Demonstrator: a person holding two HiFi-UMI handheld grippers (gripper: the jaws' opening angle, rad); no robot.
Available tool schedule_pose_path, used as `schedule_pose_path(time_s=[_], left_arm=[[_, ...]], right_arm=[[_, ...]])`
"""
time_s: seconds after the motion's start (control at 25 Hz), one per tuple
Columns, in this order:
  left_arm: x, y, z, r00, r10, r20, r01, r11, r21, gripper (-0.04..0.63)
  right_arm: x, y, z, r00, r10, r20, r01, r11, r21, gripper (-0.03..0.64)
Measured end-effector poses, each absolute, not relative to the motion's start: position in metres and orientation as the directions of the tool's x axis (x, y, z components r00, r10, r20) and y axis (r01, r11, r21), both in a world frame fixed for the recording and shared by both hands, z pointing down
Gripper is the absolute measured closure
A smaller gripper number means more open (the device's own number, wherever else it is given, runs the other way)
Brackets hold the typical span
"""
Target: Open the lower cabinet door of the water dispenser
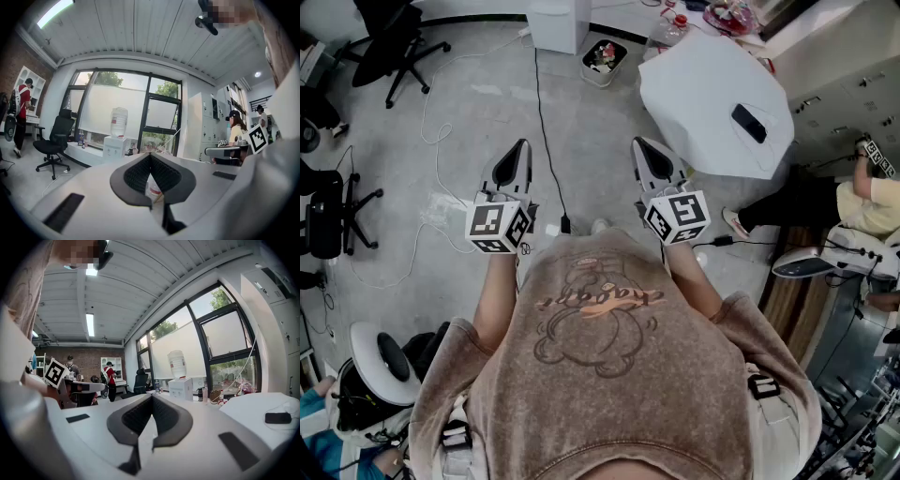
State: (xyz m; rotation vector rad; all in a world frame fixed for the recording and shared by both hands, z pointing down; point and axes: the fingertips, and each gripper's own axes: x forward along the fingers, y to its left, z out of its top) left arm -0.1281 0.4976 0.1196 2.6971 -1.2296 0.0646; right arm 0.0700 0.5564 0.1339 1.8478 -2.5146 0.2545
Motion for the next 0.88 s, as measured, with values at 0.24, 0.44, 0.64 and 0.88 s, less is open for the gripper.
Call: schedule_pose_path(time_s=[0.24,0.44,0.64,0.88], left_arm=[[-0.133,0.488,0.118,0.653,-0.75,0.107,-0.757,-0.639,0.135,0.582],[-0.146,0.481,0.12,0.656,-0.745,0.118,-0.754,-0.642,0.139,0.583],[-0.152,0.468,0.136,0.667,-0.731,0.143,-0.745,-0.653,0.134,0.583],[-0.161,0.446,0.146,0.685,-0.713,0.152,-0.729,-0.668,0.15,0.583]], right_arm=[[0.066,0.546,0.131,-0.297,-0.951,0.088,-0.95,0.285,-0.123,0.612],[0.054,0.542,0.131,-0.28,-0.956,0.087,-0.953,0.267,-0.143,0.611],[0.049,0.537,0.142,-0.251,-0.962,0.105,-0.961,0.235,-0.142,0.611],[0.042,0.528,0.153,-0.234,-0.963,0.131,-0.965,0.214,-0.151,0.611]])
